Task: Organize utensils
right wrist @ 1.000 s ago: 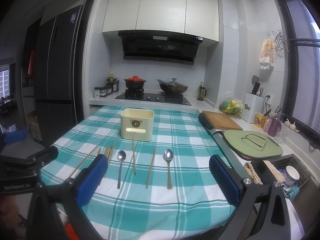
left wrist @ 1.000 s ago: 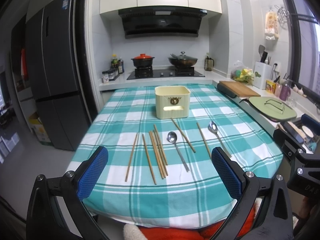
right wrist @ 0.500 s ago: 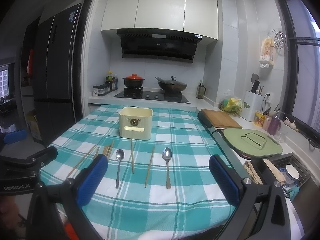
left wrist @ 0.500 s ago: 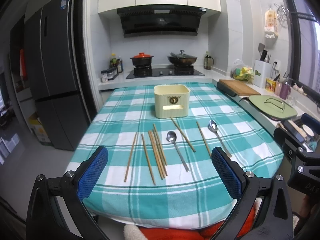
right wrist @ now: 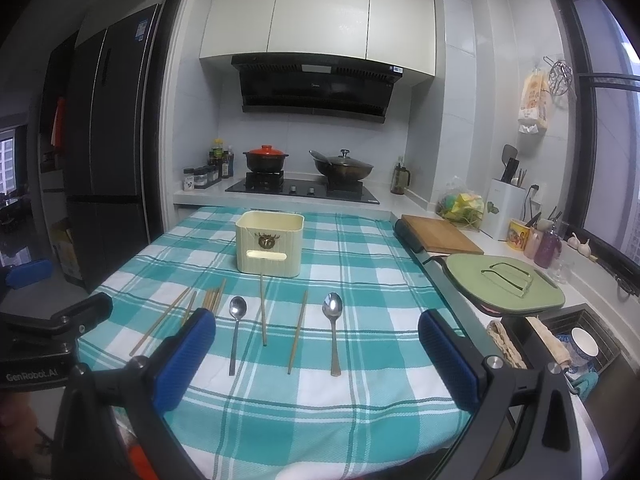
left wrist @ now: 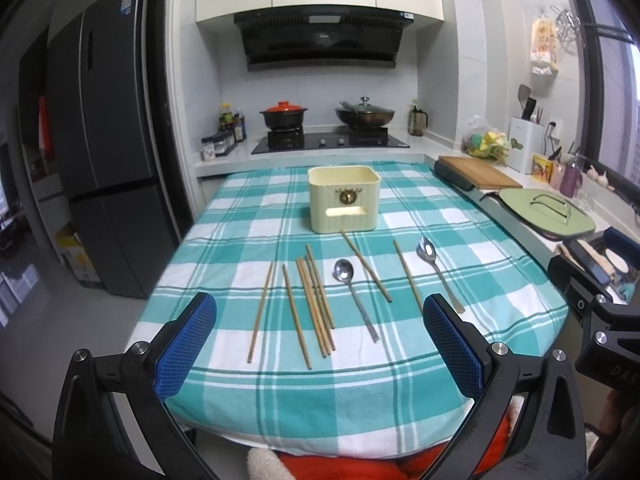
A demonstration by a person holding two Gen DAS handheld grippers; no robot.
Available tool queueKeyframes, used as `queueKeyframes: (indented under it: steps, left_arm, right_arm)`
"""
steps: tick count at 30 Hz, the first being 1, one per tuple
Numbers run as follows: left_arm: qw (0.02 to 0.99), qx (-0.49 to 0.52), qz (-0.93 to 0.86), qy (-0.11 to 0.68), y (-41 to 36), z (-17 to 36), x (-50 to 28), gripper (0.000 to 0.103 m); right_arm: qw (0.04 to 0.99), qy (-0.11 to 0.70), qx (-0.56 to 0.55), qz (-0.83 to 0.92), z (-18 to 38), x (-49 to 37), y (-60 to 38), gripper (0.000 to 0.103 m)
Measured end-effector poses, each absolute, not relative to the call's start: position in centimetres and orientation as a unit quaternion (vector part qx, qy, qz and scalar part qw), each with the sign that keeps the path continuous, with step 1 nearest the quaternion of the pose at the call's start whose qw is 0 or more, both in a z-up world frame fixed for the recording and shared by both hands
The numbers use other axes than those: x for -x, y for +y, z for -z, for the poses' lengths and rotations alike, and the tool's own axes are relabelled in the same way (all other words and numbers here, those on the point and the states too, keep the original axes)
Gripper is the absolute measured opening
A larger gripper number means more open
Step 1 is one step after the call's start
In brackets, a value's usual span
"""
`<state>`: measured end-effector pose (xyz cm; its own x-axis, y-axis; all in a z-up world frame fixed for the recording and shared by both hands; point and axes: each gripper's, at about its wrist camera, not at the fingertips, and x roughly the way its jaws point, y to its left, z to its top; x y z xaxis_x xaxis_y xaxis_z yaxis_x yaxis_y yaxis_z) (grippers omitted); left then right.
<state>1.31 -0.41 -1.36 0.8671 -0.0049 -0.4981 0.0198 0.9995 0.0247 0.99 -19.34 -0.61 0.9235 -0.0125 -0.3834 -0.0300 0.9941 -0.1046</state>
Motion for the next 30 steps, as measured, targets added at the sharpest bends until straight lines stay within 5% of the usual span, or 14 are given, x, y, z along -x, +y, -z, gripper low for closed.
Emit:
queueKeyframes:
  steps: [30]
  left_arm:
    - [0.952,-0.009,-0.035,0.302,1.7,3.3,-5.7,0.103]
  right_arm:
    - [0.958,0.268,0.085,0.049,3.6,-5.9,-19.8,0.103]
